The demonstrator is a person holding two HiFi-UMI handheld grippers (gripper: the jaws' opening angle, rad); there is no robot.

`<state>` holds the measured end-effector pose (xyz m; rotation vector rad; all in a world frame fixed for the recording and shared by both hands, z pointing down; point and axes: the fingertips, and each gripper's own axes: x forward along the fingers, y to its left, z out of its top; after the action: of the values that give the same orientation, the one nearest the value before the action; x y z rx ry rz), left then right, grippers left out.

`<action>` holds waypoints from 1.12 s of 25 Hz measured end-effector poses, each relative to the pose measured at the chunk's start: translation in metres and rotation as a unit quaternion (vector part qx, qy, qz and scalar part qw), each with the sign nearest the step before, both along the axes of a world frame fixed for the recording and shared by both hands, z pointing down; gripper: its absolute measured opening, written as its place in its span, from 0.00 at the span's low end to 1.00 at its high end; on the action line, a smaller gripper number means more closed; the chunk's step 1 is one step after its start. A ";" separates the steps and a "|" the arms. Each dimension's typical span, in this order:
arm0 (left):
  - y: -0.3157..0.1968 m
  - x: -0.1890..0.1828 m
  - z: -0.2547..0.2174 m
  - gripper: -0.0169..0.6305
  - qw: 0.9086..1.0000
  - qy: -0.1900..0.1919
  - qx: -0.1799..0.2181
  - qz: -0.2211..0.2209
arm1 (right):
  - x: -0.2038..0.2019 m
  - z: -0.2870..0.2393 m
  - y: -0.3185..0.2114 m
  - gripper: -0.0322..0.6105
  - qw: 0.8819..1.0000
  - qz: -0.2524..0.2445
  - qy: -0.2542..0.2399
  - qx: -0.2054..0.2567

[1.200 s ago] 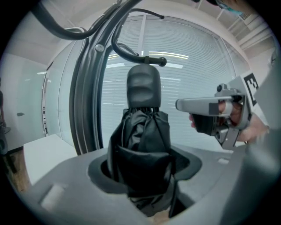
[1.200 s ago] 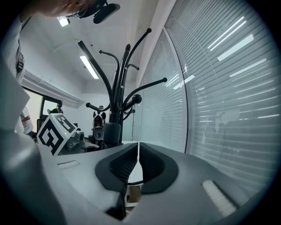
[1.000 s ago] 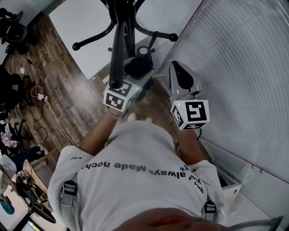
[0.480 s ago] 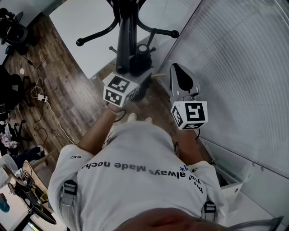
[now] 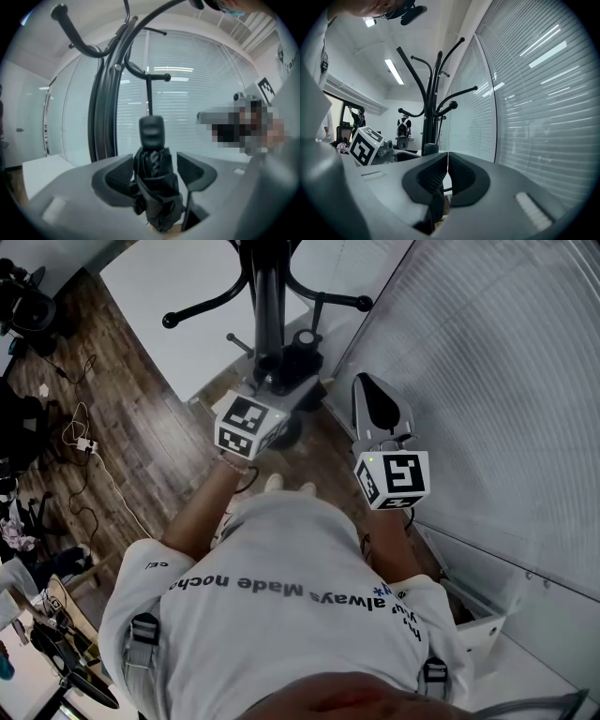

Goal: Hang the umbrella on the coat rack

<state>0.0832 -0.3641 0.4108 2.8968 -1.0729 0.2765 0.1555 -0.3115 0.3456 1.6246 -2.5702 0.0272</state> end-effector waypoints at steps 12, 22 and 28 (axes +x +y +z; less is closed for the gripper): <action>0.042 -0.026 -0.049 0.38 0.999 0.043 0.026 -0.006 | -0.002 -0.010 0.021 0.06 1.000 -0.001 -0.001 0.009; 0.084 -0.050 -0.089 0.26 0.996 0.069 0.048 -0.019 | 0.001 -0.032 0.054 0.06 0.999 -0.007 0.015 0.028; 0.097 -0.058 -0.092 0.23 0.996 0.069 0.041 -0.031 | -0.001 -0.038 0.069 0.05 1.000 -0.012 0.012 0.026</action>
<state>0.0247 -0.2670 0.3186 2.8948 -1.1756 0.0309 0.1546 -0.2430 0.3071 1.6010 -2.5921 -0.0621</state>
